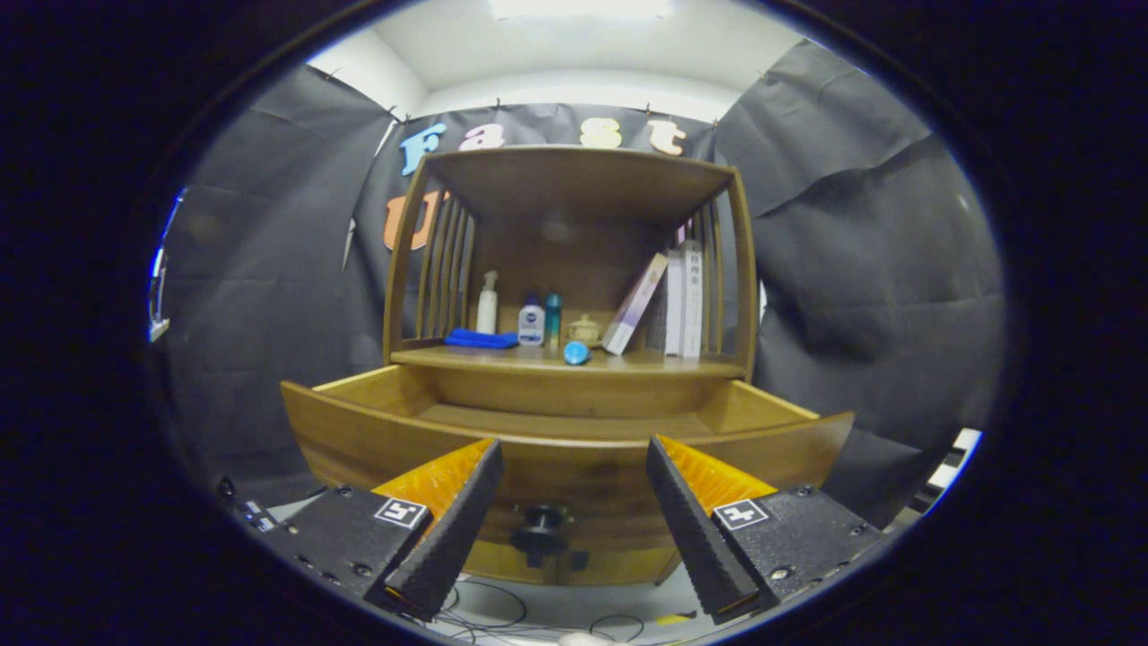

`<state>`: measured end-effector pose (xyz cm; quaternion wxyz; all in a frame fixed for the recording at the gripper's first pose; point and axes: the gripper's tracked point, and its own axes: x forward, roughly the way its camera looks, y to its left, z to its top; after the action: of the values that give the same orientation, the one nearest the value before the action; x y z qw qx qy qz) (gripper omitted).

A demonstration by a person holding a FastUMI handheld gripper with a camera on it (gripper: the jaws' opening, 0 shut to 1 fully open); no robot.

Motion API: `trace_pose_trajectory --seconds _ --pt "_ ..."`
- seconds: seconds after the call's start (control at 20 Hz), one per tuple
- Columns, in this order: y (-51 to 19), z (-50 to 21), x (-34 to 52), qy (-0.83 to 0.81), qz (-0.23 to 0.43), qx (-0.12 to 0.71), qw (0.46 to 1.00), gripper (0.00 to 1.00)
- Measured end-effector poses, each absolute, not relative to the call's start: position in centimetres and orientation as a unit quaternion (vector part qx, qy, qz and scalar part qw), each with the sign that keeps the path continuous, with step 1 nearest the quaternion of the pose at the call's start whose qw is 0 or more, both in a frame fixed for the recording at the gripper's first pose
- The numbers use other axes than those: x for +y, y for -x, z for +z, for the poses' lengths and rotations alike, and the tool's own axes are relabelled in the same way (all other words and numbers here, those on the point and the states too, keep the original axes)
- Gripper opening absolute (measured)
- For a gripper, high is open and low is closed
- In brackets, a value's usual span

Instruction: Pull open the drawer, take out the items inside it, and place them on the countertop above the cabinet.

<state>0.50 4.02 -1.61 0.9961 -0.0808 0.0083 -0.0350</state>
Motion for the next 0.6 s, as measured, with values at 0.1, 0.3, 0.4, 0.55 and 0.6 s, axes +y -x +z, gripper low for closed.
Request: trace_pose_trajectory --seconds 0.1,0.3,0.4,0.55,0.6 --pt "-0.8 -2.7 3.4 0.09 -0.041 0.02 0.995 1.0" --pt "-1.9 -6.4 3.4 0.062 -0.037 0.055 0.996 1.0" --pt "-2.6 -7.9 3.0 0.054 -0.038 0.072 0.995 1.0" --pt "-2.6 -7.8 2.7 0.06 -0.057 0.063 0.995 1.0" --pt "-2.7 -7.8 2.6 0.058 -0.063 0.062 0.994 1.0"
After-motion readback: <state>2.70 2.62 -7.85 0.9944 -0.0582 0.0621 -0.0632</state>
